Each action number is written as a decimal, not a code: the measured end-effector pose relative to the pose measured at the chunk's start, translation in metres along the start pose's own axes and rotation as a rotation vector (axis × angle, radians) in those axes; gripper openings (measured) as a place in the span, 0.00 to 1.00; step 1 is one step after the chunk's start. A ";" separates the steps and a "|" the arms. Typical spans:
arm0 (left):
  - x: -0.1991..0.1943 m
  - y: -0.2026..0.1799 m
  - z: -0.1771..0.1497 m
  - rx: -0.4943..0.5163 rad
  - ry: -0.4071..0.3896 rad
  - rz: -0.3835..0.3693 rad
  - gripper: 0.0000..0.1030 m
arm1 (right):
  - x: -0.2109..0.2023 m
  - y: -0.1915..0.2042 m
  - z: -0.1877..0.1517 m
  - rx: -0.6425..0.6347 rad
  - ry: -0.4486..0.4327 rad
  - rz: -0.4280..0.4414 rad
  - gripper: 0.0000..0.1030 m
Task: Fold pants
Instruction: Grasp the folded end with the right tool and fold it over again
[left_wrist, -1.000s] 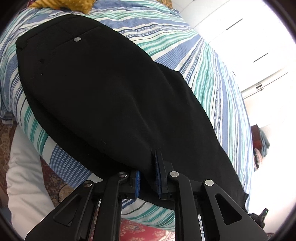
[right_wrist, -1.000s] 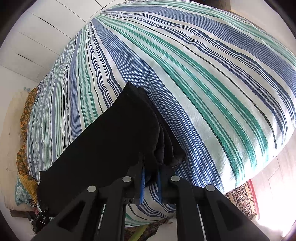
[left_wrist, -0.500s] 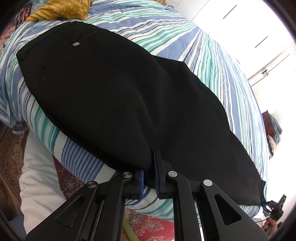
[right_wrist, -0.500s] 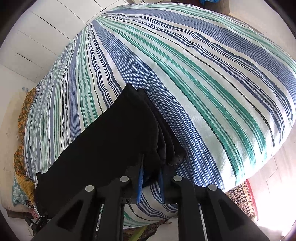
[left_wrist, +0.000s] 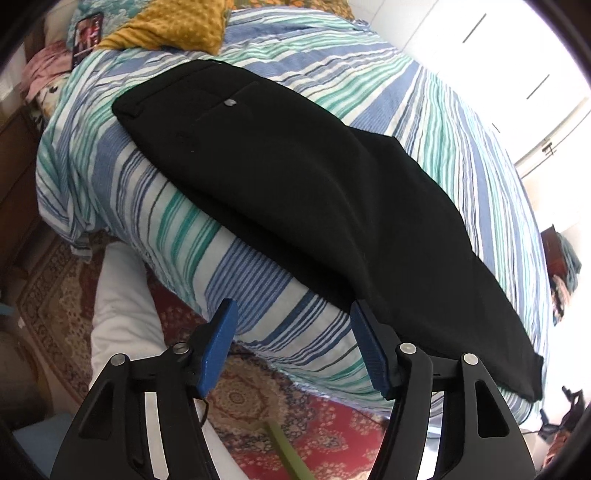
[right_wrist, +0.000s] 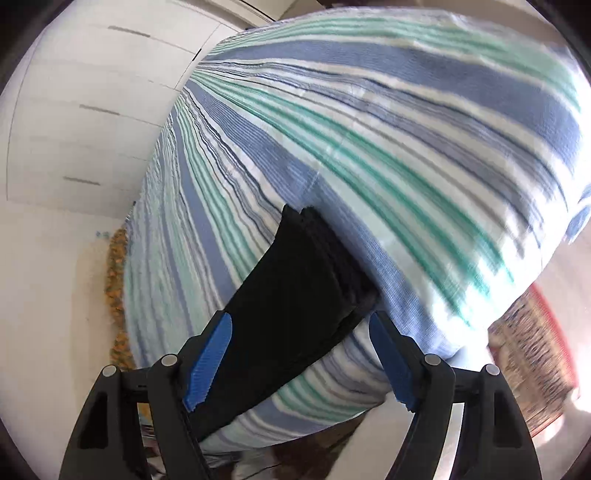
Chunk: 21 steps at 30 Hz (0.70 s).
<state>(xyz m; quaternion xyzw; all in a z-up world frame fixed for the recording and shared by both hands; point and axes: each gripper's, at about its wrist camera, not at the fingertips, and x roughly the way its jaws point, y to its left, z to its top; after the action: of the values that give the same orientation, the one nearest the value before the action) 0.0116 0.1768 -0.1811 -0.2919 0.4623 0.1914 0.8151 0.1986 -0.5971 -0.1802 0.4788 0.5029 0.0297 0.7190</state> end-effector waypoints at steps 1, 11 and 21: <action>-0.002 0.003 0.002 -0.021 -0.004 -0.010 0.64 | 0.007 -0.005 -0.006 0.052 0.020 0.034 0.75; -0.009 -0.002 0.008 -0.026 -0.028 -0.056 0.64 | 0.058 -0.023 -0.001 0.121 -0.101 -0.106 0.75; -0.012 0.000 0.010 -0.028 -0.038 -0.051 0.64 | 0.023 -0.011 -0.010 0.055 -0.186 0.066 0.20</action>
<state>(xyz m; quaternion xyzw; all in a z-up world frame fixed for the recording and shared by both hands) 0.0122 0.1828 -0.1664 -0.3116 0.4365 0.1825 0.8241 0.1977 -0.5843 -0.2046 0.5154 0.4187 -0.0051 0.7477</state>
